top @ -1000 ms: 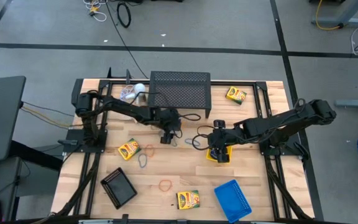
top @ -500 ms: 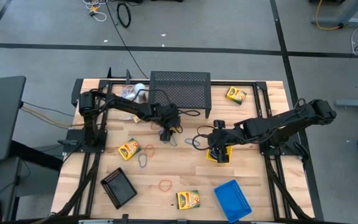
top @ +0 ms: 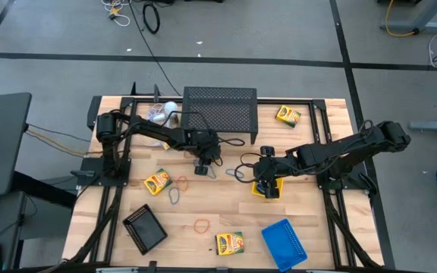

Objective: Pick & Place Office Desk Supplies
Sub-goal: Put the yellow spring keychain into the yellow basket

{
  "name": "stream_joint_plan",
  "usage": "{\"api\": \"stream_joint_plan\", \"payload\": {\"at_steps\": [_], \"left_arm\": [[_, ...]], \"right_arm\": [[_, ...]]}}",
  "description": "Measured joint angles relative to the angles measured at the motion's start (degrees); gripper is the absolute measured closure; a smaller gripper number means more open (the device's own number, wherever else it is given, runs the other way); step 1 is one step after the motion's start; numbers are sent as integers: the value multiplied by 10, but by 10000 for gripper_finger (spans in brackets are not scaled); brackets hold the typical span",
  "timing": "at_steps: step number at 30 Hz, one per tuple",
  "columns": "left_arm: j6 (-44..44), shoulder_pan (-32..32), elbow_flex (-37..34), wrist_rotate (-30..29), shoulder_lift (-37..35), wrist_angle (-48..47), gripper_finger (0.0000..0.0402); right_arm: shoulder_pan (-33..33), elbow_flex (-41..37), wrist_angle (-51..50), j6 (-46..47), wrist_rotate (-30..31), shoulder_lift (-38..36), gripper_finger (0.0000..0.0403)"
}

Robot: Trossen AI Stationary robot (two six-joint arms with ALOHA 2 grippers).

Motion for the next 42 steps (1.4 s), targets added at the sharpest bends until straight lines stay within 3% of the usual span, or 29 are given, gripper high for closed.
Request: {"api": "stream_joint_plan", "payload": {"at_steps": [6, 16, 29, 33, 38, 42], "left_arm": [[-8, -19, 0, 0, 0, 5, 390], [-9, -65, -1, 2, -6, 22, 394], [-10, -107, -1, -2, -73, 18, 396], [-9, -119, -1, 2, -98, 3, 396], [-12, -136, -12, 34, -132, -1, 396], [-24, -150, -35, 60, -164, 40, 396]], "right_arm": [[0, 0, 0, 0, 0, 0, 211], [0, 0, 20, -9, -2, 0, 211], [26, 0, 84, -51, -1, 1, 211], [46, -3, 100, -54, 34, 3, 211], [70, -76, 203, -86, 82, 3, 211], [78, -148, 353, -121, 84, 3, 211]]}}
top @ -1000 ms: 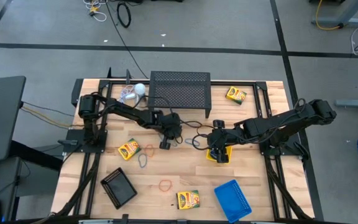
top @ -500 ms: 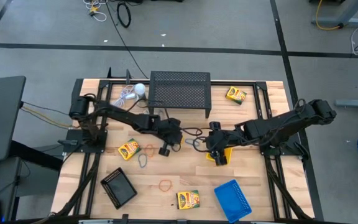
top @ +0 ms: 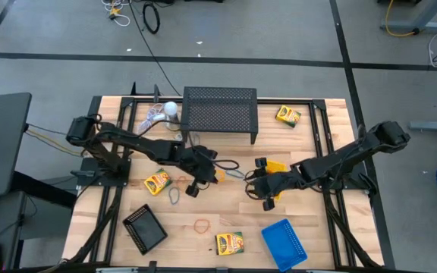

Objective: Pick & Place Office Desk Supplies
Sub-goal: Put the yellow spring keychain into the yellow basket

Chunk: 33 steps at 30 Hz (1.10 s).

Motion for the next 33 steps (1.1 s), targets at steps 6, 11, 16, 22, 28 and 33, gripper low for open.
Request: {"api": "stream_joint_plan", "payload": {"at_steps": [6, 11, 16, 22, 28, 33], "left_arm": [[-36, -7, -75, 65, -57, 158, 397], [-79, -6, -154, 97, -83, 295, 397], [-94, -7, -203, 154, -84, 399, 397], [-92, -5, -225, 180, -84, 439, 397], [-89, -1, -225, 183, -84, 445, 397], [-86, 1, -225, 180, -82, 443, 397]], "right_arm": [[-1, -79, 214, -69, 1, 0, 211], [-12, -95, 291, -107, 1, 0, 211], [-36, -95, 320, -121, -2, 0, 210], [-64, -87, 361, -93, -35, 25, 210], [-75, -44, 361, -87, -71, 84, 181], [-75, -1, 363, -96, -89, 130, 154]]}}
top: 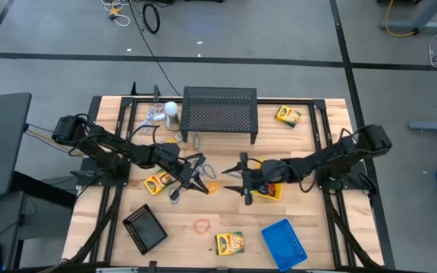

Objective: Pick & Place Office Desk Supplies
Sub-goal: Put the yellow spring keychain into the yellow basket

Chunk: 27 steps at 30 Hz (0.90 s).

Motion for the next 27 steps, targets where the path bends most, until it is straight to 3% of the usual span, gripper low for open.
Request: {"api": "stream_joint_plan", "payload": {"at_steps": [17, 27], "left_arm": [[0, 10, 0, -27, 1, -13, 397], [-5, 9, 0, -26, 1, -2, 397]], "right_arm": [[5, 10, 24, 12, -43, 6, 160], [4, 65, 33, 2, -50, 85, 160]]}}
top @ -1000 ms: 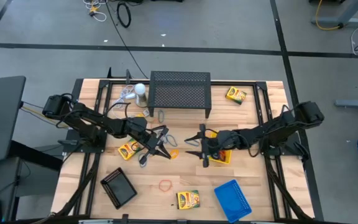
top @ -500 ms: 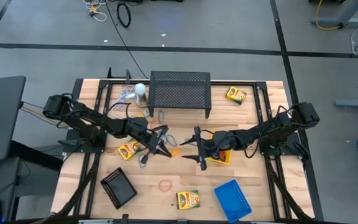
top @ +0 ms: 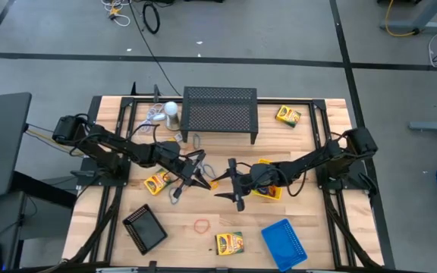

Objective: Pick & Place Office Desk Supplies
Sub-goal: Put the yellow spring keychain into the yellow basket

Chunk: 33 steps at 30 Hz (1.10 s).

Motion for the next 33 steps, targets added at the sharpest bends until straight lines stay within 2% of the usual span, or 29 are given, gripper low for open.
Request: {"api": "stream_joint_plan", "payload": {"at_steps": [5, 9, 14, 20, 22, 28, 33], "left_arm": [[0, 0, 0, 1, 0, -3, 397], [1, 0, 0, 0, 0, -3, 397], [2, 0, 0, 0, 0, -3, 397], [3, 0, 0, 0, 0, -3, 397], [3, 0, 0, 1, 0, -3, 397], [3, 0, 0, -1, 0, -3, 393], [-15, 0, 0, -21, 0, 7, 358]], "right_arm": [[0, 5, -7, -8, 6, -1, 165], [0, 5, -11, -7, 20, -1, 194], [0, 5, -14, -7, 24, -1, 257], [0, 5, -26, -10, 23, -1, 360], [0, 5, -29, -15, 23, -1, 383], [0, 5, -39, -12, 23, -1, 381], [0, 5, -46, -12, 21, -1, 383]]}}
